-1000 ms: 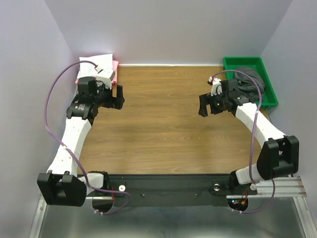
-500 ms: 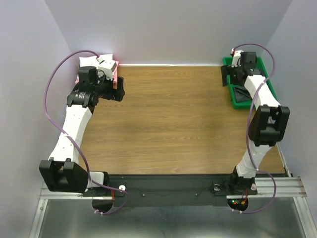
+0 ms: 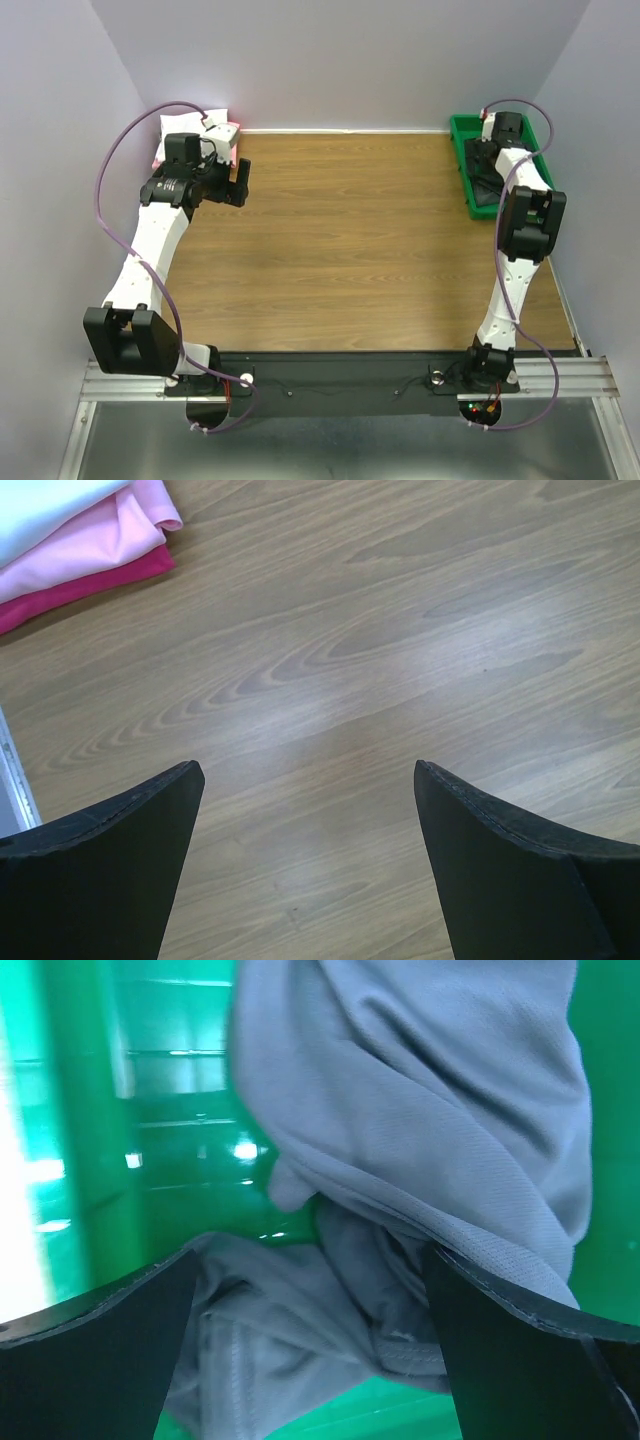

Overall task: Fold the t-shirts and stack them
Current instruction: Grab the tshirt from the pile

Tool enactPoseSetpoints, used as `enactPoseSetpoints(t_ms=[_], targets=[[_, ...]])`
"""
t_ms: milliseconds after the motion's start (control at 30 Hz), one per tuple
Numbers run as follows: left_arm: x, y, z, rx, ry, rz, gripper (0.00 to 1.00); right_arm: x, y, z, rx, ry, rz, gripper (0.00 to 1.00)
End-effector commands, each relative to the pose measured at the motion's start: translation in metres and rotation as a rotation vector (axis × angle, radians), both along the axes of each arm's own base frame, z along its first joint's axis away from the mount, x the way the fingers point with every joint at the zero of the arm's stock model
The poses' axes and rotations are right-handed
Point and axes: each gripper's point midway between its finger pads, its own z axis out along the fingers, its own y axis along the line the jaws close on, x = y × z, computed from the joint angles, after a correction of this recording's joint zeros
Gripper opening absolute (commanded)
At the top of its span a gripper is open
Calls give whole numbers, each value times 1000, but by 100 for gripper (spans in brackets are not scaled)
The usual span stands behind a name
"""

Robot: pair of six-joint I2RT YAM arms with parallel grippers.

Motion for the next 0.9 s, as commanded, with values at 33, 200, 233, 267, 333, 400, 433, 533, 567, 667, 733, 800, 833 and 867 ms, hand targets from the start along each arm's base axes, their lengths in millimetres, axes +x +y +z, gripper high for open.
enactPoseSetpoints(t_ms=[33,200,233,267,333,400,433,533,567,667,733,800,833,867], targets=[[2,6,6,45,-32,-7,99,28,-27,40,-130,-130,-29,100],[5,6,-1,50,-17,-10,99,27,-30,58,-152,-162,-21,100],[5,7,-1,51,-17,-9,99,26,-29,63,-154,-169,-17,100],[6,6,-2,50,-12,-11,99,26,-29,70,-159,-182,-14,100],[8,6,-6,51,-3,-11,99,25,-29,84,-169,-205,-4,100],[10,6,-8,53,4,-12,99,26,-32,86,-177,-209,-4,100],[11,6,-9,50,9,-8,99,27,-37,87,-191,-210,-7,100],[14,6,-9,49,8,-5,99,27,-51,69,-224,-169,-25,100],[15,7,-8,51,5,-1,99,27,-53,64,-225,-160,-26,100],[17,7,-9,54,10,-4,99,24,-64,41,-222,-119,-40,100],[18,7,-9,56,11,-4,99,21,-68,28,-207,-99,-42,100],[19,7,-10,60,13,-6,99,18,-70,13,-194,-75,-47,100],[20,7,-8,63,8,-4,99,16,-72,7,-192,-64,-50,100],[21,8,-9,63,10,-1,99,14,-73,2,-189,-55,-51,100]])
